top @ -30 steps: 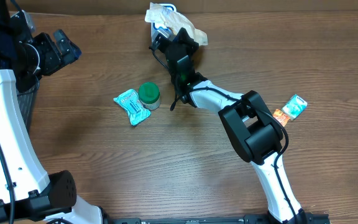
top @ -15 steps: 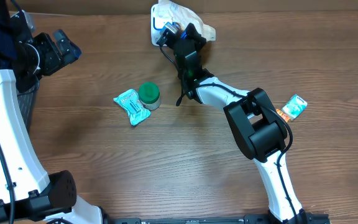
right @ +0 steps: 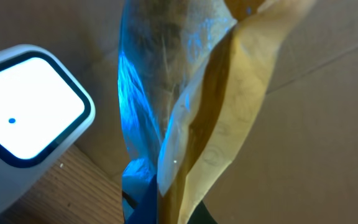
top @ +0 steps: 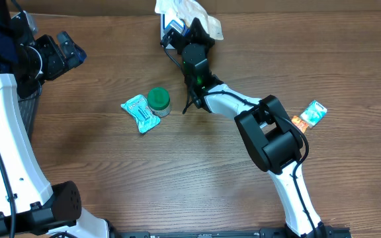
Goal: Scan the item barcode
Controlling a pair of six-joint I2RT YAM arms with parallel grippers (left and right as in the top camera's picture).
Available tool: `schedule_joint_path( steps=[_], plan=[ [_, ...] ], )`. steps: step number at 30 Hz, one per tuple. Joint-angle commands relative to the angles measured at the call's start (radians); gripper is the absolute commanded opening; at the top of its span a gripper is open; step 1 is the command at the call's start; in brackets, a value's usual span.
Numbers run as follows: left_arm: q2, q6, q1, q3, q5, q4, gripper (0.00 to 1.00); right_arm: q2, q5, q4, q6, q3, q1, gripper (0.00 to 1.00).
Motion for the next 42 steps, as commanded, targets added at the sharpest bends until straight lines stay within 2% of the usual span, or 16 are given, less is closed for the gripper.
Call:
schedule_joint_path(
  steps=[1, 6, 10, 13, 16, 17, 18, 21, 22, 25, 28, 33, 37, 42],
  plan=[
    [0.009, 0.014, 0.003, 0.003, 0.008, -0.002, 1.00, -0.153, 0.055, -0.012, 0.101, 0.013, 0.003, 0.04],
    [0.009, 0.015, 0.003, 0.003, 0.008, -0.002, 0.99, -0.346, 0.057, -0.182, 0.222, 0.013, 0.002, 0.04],
    [0.009, 0.015, 0.003, 0.003, 0.008, -0.002, 1.00, -0.531, 0.035, -0.456, 0.474, 0.013, 0.002, 0.04],
    [0.009, 0.015, 0.001, 0.003, 0.008, -0.002, 1.00, -0.699, -0.080, -0.755, 0.732, 0.013, -0.004, 0.04],
    [0.009, 0.015, 0.001, 0.003, 0.008, -0.002, 1.00, -0.844, -0.234, -1.001, 1.002, 0.013, -0.023, 0.04],
    [0.009, 0.014, 0.001, 0.003, 0.008, -0.002, 1.00, -0.904, -0.331, -1.101, 1.156, 0.013, -0.045, 0.04],
    [0.009, 0.014, 0.001, 0.003, 0.008, -0.002, 1.00, -0.937, -0.405, -1.149, 1.236, 0.013, -0.063, 0.04],
    [0.009, 0.015, 0.001, 0.003, 0.008, -0.002, 1.00, -1.052, -0.787, -1.316, 1.423, 0.013, -0.195, 0.04],
    [0.009, 0.014, 0.001, 0.003, 0.008, -0.002, 1.00, -1.085, -0.902, -1.365, 1.439, 0.013, -0.257, 0.04],
    [0.009, 0.015, 0.001, 0.003, 0.008, -0.002, 0.99, -1.146, -1.078, -1.493, 1.444, 0.013, -0.437, 0.04],
    [0.009, 0.015, 0.001, 0.003, 0.008, -0.002, 0.99, -1.169, -1.140, -1.635, 1.442, 0.013, -0.638, 0.04],
    [0.009, 0.014, 0.001, 0.003, 0.008, -0.002, 1.00, -1.129, -1.187, -1.767, 1.409, -0.008, -0.871, 0.04],
    [0.009, 0.014, 0.001, 0.003, 0.008, -0.002, 1.00, -1.052, -1.259, -1.762, 1.408, -0.079, -0.989, 0.04],
    [0.009, 0.015, 0.001, 0.003, 0.008, -0.002, 1.00, -0.915, -1.280, -1.759, 1.400, -0.185, -1.055, 0.04]
  ],
)
